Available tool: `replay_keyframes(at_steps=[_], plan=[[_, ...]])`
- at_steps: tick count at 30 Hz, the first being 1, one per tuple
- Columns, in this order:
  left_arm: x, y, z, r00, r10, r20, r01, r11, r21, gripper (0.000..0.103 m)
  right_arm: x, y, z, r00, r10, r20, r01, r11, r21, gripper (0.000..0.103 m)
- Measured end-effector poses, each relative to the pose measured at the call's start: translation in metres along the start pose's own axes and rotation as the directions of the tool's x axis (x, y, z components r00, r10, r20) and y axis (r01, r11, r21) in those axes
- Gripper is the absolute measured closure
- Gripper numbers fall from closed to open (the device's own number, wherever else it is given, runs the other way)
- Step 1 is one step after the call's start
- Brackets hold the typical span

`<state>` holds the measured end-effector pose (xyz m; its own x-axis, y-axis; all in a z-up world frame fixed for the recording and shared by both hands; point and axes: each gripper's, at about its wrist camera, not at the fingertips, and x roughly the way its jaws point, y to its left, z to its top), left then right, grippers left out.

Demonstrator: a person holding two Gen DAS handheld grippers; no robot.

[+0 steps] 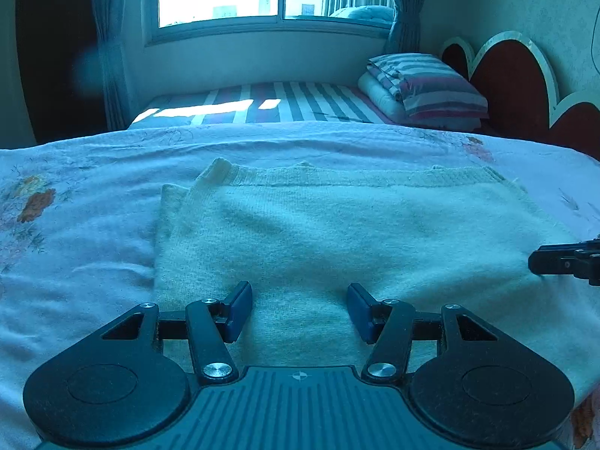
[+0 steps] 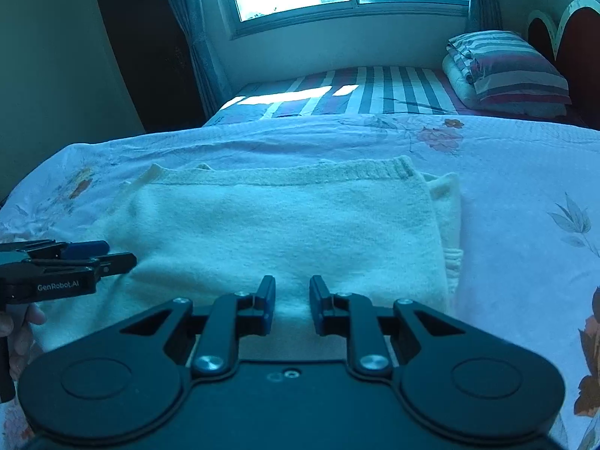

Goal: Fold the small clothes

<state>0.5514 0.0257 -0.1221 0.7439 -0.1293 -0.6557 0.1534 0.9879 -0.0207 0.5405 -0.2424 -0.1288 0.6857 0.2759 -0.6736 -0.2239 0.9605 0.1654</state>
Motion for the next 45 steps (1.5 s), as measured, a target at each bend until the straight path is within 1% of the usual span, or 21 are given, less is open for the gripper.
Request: replay_keyframes(at_steps=[2, 6, 10, 11, 12, 13, 16, 18, 21, 23, 25, 28, 34, 35, 36, 38, 40, 41, 42, 43, 45], plan=[[-0.001, 0.012, -0.003, 1.000, -0.008, 0.009, 0.008, 1.000, -0.023, 0.045, 0.000, -0.014, -0.003, 1.000, -0.019, 0.001, 0.019, 1.000, 0.017, 0.086], [-0.004, 0.024, -0.007, 1.000, 0.003, 0.021, -0.003, 1.000, -0.002, 0.045, -0.008, -0.040, -0.007, 1.000, -0.024, 0.006, 0.024, 0.999, 0.046, 0.093], [-0.010, 0.035, -0.002, 0.999, 0.033, 0.016, -0.033, 0.999, -0.014, 0.045, -0.017, -0.054, -0.006, 1.000, -0.027, 0.003, 0.027, 0.997, 0.074, 0.094], [-0.014, 0.035, 0.002, 0.998, 0.046, 0.032, -0.045, 0.999, -0.008, 0.044, -0.019, -0.052, -0.002, 1.000, -0.026, 0.008, 0.025, 0.996, 0.083, 0.092], [-0.017, 0.034, 0.008, 0.997, 0.047, 0.059, -0.047, 0.999, 0.010, 0.044, -0.021, -0.048, 0.003, 0.999, -0.024, 0.031, 0.021, 0.996, 0.082, 0.080], [-0.016, 0.034, 0.015, 0.997, 0.038, 0.070, -0.040, 0.999, 0.018, 0.044, -0.020, -0.043, 0.009, 0.998, -0.013, 0.054, 0.009, 0.998, 0.069, 0.077], [0.004, 0.036, 0.039, 0.997, 0.021, 0.071, -0.022, 1.000, 0.012, 0.044, 0.005, -0.036, 0.030, 0.999, 0.012, 0.051, -0.016, 0.998, 0.068, 0.078], [0.019, 0.037, 0.051, 0.998, 0.013, 0.064, -0.014, 1.000, 0.006, 0.044, 0.023, -0.036, 0.043, 0.999, 0.010, 0.052, -0.013, 0.998, 0.060, 0.078], [0.049, 0.042, 0.063, 1.000, 0.010, 0.005, -0.009, 1.000, -0.012, 0.044, 0.048, -0.042, 0.056, 1.000, 0.004, 0.030, -0.006, 0.999, 0.048, 0.078], [0.067, 0.049, 0.060, 0.999, 0.028, -0.041, -0.028, 0.999, -0.019, 0.044, 0.058, -0.052, 0.058, 1.000, -0.025, 0.005, 0.025, 0.999, 0.030, 0.083], [0.070, 0.053, 0.059, 0.999, 0.022, -0.033, -0.023, 1.000, -0.017, 0.041, 0.058, -0.065, 0.054, 1.000, -0.014, 0.011, 0.014, 0.999, 0.047, 0.086], [0.069, 0.056, 0.055, 0.999, 0.025, -0.029, -0.025, 1.000, -0.018, 0.041, 0.054, -0.076, 0.052, 1.000, -0.016, 0.014, 0.015, 0.999, 0.050, 0.087], [0.071, 0.051, 0.061, 0.995, 0.072, -0.064, -0.072, 0.997, 0.002, 0.040, 0.053, -0.081, 0.055, 1.000, -0.015, -0.004, 0.015, 0.998, 0.057, 0.087], [0.070, 0.051, 0.064, 0.994, 0.080, -0.072, -0.080, 0.997, 0.004, 0.040, 0.051, -0.078, 0.057, 1.000, -0.019, -0.012, 0.019, 0.998, 0.058, 0.086], [0.067, 0.049, 0.065, 0.993, 0.090, -0.075, -0.090, 0.996, 0.007, 0.040, 0.047, -0.076, 0.059, 1.000, -0.017, -0.011, 0.018, 0.998, 0.058, 0.082], [0.059, 0.047, 0.064, 0.991, 0.115, -0.061, -0.114, 0.993, 0.028, 0.040, 0.031, -0.070, 0.059, 1.000, -0.010, 0.024, 0.010, 0.999, 0.033, 0.076], [0.055, 0.052, 0.058, 0.991, 0.120, -0.062, -0.119, 0.993, 0.022, 0.040, 0.029, -0.067, 0.054, 1.000, 0.002, 0.012, -0.003, 1.000, 0.019, 0.076], [0.057, 0.055, 0.054, 0.990, 0.124, -0.068, -0.123, 0.992, 0.022, 0.038, 0.034, -0.067, 0.051, 1.000, -0.003, -0.015, 0.003, 1.000, 0.008, 0.078], [0.057, 0.058, 0.051, 0.990, 0.128, -0.063, -0.127, 0.992, 0.014, 0.028, 0.041, -0.067, 0.046, 0.999, -0.015, -0.034, 0.015, 1.000, -0.001, 0.078], [0.058, 0.062, 0.049, 0.988, 0.143, -0.061, -0.144, 0.990, -0.002, 0.025, 0.042, -0.068, 0.042, 1.000, -0.012, -0.015, 0.012, 1.000, 0.000, 0.078], [0.053, 0.068, 0.047, 0.989, 0.132, -0.063, -0.135, 0.990, -0.040, 0.024, 0.039, -0.068, 0.043, 1.000, -0.018, -0.012, 0.018, 1.000, 0.024, 0.078]])
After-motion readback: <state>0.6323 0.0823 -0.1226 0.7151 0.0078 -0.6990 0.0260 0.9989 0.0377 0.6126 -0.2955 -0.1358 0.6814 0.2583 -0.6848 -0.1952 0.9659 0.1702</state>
